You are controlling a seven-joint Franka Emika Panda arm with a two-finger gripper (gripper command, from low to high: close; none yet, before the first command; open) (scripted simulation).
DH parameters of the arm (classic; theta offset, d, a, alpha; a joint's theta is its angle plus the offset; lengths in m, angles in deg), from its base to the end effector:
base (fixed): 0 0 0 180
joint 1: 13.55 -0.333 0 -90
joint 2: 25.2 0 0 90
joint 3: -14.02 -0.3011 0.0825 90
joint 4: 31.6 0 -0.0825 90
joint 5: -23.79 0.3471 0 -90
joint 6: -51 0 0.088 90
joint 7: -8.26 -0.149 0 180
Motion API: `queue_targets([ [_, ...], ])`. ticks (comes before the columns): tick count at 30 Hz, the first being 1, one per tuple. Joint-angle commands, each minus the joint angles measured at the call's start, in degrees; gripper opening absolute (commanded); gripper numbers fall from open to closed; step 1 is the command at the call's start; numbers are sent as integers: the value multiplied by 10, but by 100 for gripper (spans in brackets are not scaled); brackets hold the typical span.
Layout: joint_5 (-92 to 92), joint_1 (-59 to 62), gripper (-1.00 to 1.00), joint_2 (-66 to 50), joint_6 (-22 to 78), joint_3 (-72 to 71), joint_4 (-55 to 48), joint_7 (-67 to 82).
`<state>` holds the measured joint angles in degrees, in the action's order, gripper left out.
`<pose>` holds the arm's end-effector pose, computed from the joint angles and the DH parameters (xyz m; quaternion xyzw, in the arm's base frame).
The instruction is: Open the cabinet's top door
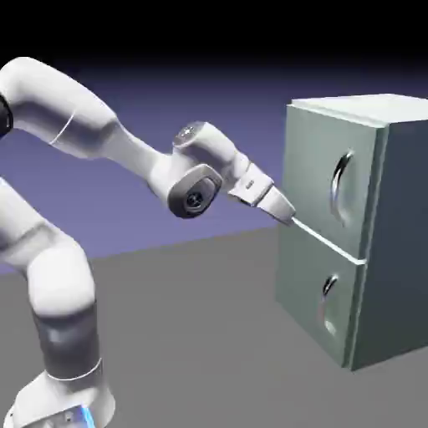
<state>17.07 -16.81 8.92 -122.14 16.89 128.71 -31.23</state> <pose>0.3969 0.0109 0.4523 -0.8795 0.2604 -0.3794 0.1217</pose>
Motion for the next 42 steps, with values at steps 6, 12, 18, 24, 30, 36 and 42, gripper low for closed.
queue_targets([
  [6, -150, -57, 100, 32, 19, 64, -15, 66],
  [12, -299, -115, 100, 65, 38, 128, -31, 132],
  [18, -449, -172, 100, 97, 58, 191, -46, 198],
  [24, -598, -229, 100, 129, 77, 255, -62, 264],
  [30, -748, -286, 100, 162, 96, 319, -77, 330],
  [36, -897, -344, 100, 194, 115, 383, -92, 396],
  [42, -1047, -401, 100, 226, 135, 446, -108, 462],
])
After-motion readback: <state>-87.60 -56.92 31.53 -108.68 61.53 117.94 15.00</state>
